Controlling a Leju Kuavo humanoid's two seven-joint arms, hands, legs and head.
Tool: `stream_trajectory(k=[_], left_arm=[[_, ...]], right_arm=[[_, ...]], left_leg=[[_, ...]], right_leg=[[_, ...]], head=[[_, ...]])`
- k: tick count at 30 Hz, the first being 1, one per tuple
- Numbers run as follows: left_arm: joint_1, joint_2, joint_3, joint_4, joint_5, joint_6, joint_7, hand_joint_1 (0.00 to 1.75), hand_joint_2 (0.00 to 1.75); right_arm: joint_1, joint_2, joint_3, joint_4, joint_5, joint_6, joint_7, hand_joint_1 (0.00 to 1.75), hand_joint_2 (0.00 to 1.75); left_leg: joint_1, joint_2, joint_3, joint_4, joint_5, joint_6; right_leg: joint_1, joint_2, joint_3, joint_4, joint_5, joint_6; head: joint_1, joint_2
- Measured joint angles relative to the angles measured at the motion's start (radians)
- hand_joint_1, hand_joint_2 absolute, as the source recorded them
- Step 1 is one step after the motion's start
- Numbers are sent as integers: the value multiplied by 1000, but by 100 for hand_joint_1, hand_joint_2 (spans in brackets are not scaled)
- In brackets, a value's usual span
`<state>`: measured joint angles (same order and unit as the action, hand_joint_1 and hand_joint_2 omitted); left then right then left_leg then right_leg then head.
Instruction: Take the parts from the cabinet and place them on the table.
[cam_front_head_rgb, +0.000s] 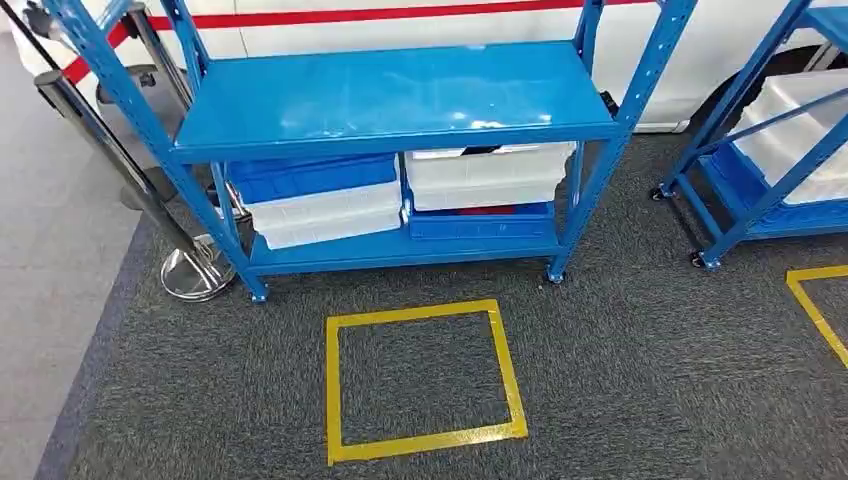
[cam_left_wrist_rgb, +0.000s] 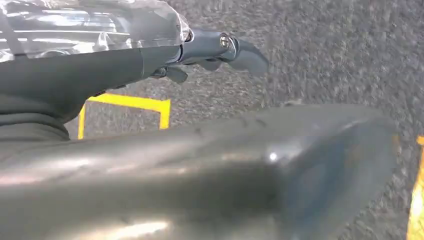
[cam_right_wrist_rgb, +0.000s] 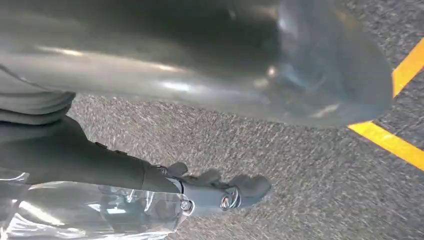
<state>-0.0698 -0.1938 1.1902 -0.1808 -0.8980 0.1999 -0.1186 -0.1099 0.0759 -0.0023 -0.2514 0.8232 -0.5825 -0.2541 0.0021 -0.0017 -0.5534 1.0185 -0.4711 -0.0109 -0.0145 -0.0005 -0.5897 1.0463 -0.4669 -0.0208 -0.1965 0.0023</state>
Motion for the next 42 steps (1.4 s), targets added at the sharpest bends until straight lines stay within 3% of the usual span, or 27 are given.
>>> stream_trajectory(k=[1, 5, 12, 14, 15, 16, 19, 20, 21, 22, 24, 26, 27, 29, 30, 31, 32, 34, 35, 36, 37, 40, 41, 42], left_arm=[[-1, 0, 0, 0, 0, 0, 0, 0, 0], [-6, 0, 0, 0, 0, -2, -1, 0, 0], [-8, 0, 0, 0, 3, 2, 2, 0, 0], [-8, 0, 0, 0, 7, 6, 2, 0, 0], [-7, -1, 2, 0, 8, 8, 2, 0, 0], [-6, -2, 3, 0, 9, 10, 0, 0, 0], [-7, -4, 5, 0, 22, 18, -1, 0, 0], [-5, -5, 6, 0, 22, 19, -1, 0, 0], [-3, -6, 6, 0, 22, 20, -1, 0, 0], [-1, -6, 6, 0, 22, 21, -1, 0, 0], [-1, -10, 6, 0, 21, 21, -1, 0, 0], [-2, -17, 7, 1, 21, 23, -2, 0, 0], [-5, -17, 6, 1, 21, 23, -2, 0, 0], [-4, -18, 7, 1, 22, 23, -6, 0, 0], [-4, -17, 7, 1, 22, 23, -8, 0, 0], [-4, -17, 8, 1, 22, 23, -11, 0, 0], [-5, -17, 10, 1, 22, 22, -12, 0, 0], [-4, -17, 15, 1, 23, 22, -16, 0, 0], [-4, -17, 18, 1, 23, 22, -17, 0, 0], [-3, -17, 21, 1, 23, 24, -19, 0, 0], [-3, -17, 22, 1, 24, 28, -19, 0, 0], [2, -17, 23, 2, 21, 29, -19, 0, 0], [-1, -17, 23, 2, 19, 28, -19, 0, 0], [-2, -17, 23, 2, 17, 26, -18, 0, 0]], right_arm=[[0, 0, 0, 0, 0, 0, 2, 0, 0], [0, 5, 0, 0, 2, -4, 11, 0, 0], [-3, 8, 0, 0, 21, 6, 24, 0, 0], [-6, 8, 0, 0, 27, 17, 30, 0, 0], [-9, 8, 1, 0, 34, 25, 32, 0, 0], [-13, 8, 2, -1, 39, 31, 34, 0, 0], [-16, 8, 3, -2, 49, 46, 42, 0, 0], [-15, 8, 3, -2, 52, 49, 44, 0, 0], [-14, 8, 4, -2, 53, 50, 47, 0, 0], [-14, 8, 5, -2, 54, 50, 48, 0, 0], [-14, 8, 6, -3, 53, 48, 48, 0, 0], [-12, 5, 6, -3, 52, 43, 48, 0, 0], [-11, 6, 7, -5, 51, 40, 47, 0, 0], [1, 6, 8, -5, 51, 37, 43, 0, 0], [3, 11, 9, -5, 51, 37, 41, 0, 0], [3, 10, 8, -5, 52, 37, 40, 0, 0], [1, 10, 8, -5, 53, 37, 40, 0, 0], [-1, 10, 9, -5, 54, 38, 40, 0, 0], [1, 11, 9, -5, 53, 41, 39, 0, 0], [3, 11, 9, -5, 43, 54, 32, 0, 0], [4, 11, 8, -5, 31, 67, 27, 0, 0], [3, 12, 3, -5, 18, 77, 44, 0, 0], [2, 13, 1, -5, 18, 77, 53, 0, 0], [-1, 13, 0, -5, 13, 80, 59, 0, 0]], left_leg=[[-3, -1, -1, -1, 2, 4], [-8, -2, 0, 1, -1, 18], [-17, -2, -3, 0, -4, 44], [-14, -5, 4, -10, -15, 64], [-13, -4, 13, -13, -13, 69], [-14, -4, 21, -13, -15, 72], [-19, -3, 29, -12, -24, 76], [-21, -4, 34, -12, -28, 75], [-22, -6, 43, -11, -34, 74], [-24, -7, 55, -11, -42, 71], [-25, -7, 83, -12, -60, 65], [-24, -6, 88, -15, -70, 53], [-22, -5, 88, -23, -75, 45], [-23, -5, 112, -17, -64, 34], [-22, -4, 100, 11, -64, 31], [-22, -4, 72, 71, -48, 24], [-16, -4, 29, 141, -55, 18], [-3, -4, -57, 254, -141, -1], [2, -4, -86, 276, -178, -9], [7, -4, -99, 262, -178, -16], [12, -3, -96, 219, -146, -19], [21, 2, -51, 0, 67, -24], [12, 5, -54, 3, 24, -14], [10, 6, -49, 9, 42, -2]], right_leg=[[-2, 0, 0, -1, 1, 1], [-7, 0, 9, -18, 8, 30], [-17, 0, 20, -35, 17, 61], [-19, -2, 17, -6, 26, 75], [-20, -4, 10, 7, 16, 72], [-19, -2, -10, 50, -11, 66], [-11, -1, -133, 265, -108, 60], [-10, -1, -158, 299, -111, 58], [-7, -1, -159, 282, -87, 53], [-4, -1, -137, 223, -41, 48], [8, -1, -62, 44, 64, 27], [19, -1, -51, -7, 28, 18], [21, 0, -44, -5, 39, 11], [17, 0, -22, -21, 34, 2], [9, -2, -2, -34, 34, 0], [8, -2, 12, -41, 32, -4], [6, -3, 20, -44, 26, -11], [4, -1, 37, -45, 9, -10], [3, 1, 47, -45, 0, -9], [0, 2, 59, -45, -10, -6], [-2, 2, 72, -45, -18, -2], [-8, 2, 106, -44, -47, 15], [-7, 4, 110, -38, -54, 23], [-5, 3, 107, -38, -61, 32]], head=[[0, 0], [0, 0], [0, 0], [0, 0], [0, 0], [0, 0], [0, 0], [0, 0], [0, 0], [0, 0], [0, 0], [2, 0], [1, 0], [1, 0], [1, 0], [1, 0], [1, 0], [1, 0], [1, 0], [1, 0], [1, 0], [1, 0], [1, 0], [1, 0]])
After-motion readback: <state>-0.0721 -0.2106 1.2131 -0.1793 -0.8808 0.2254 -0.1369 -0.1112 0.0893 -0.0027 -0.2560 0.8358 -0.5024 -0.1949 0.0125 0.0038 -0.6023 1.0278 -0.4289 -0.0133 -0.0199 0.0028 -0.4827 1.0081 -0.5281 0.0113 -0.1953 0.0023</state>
